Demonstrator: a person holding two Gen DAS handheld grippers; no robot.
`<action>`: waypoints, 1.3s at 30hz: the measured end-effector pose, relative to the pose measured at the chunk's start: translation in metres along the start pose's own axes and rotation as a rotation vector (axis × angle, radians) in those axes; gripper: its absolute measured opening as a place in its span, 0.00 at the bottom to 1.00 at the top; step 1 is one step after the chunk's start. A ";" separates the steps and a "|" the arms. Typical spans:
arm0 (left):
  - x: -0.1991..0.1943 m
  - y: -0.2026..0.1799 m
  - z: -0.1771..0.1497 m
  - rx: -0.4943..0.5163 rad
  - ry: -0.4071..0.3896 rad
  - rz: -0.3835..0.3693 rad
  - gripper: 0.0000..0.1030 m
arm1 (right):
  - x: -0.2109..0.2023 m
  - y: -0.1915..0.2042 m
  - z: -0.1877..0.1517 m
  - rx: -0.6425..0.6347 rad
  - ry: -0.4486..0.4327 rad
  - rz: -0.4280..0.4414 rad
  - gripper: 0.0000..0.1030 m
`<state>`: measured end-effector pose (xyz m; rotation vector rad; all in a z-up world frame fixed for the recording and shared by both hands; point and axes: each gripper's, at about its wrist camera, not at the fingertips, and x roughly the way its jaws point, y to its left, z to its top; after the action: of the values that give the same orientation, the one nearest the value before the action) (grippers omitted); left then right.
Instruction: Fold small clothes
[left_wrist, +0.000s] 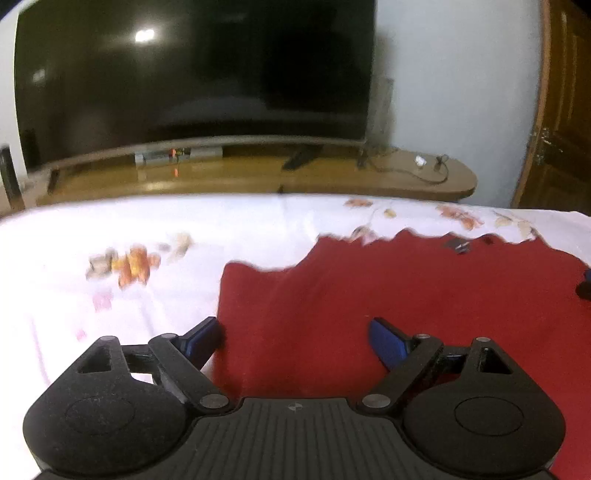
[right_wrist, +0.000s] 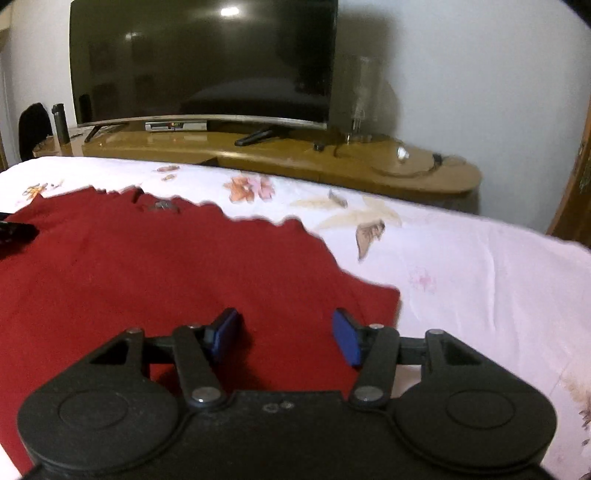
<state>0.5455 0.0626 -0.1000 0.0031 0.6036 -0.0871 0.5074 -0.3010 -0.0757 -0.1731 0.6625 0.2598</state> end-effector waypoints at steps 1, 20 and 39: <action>-0.012 -0.007 0.001 0.020 -0.031 -0.023 0.84 | -0.011 0.004 0.001 0.003 -0.025 0.014 0.40; -0.057 -0.015 -0.052 0.121 0.036 -0.094 0.85 | -0.070 0.021 -0.069 -0.151 0.036 0.061 0.48; -0.092 -0.028 -0.091 0.060 0.039 -0.101 0.85 | -0.097 0.062 -0.080 -0.009 -0.011 0.099 0.43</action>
<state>0.4158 0.0445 -0.1218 0.0324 0.6398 -0.2038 0.3695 -0.2788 -0.0820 -0.1474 0.6599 0.3590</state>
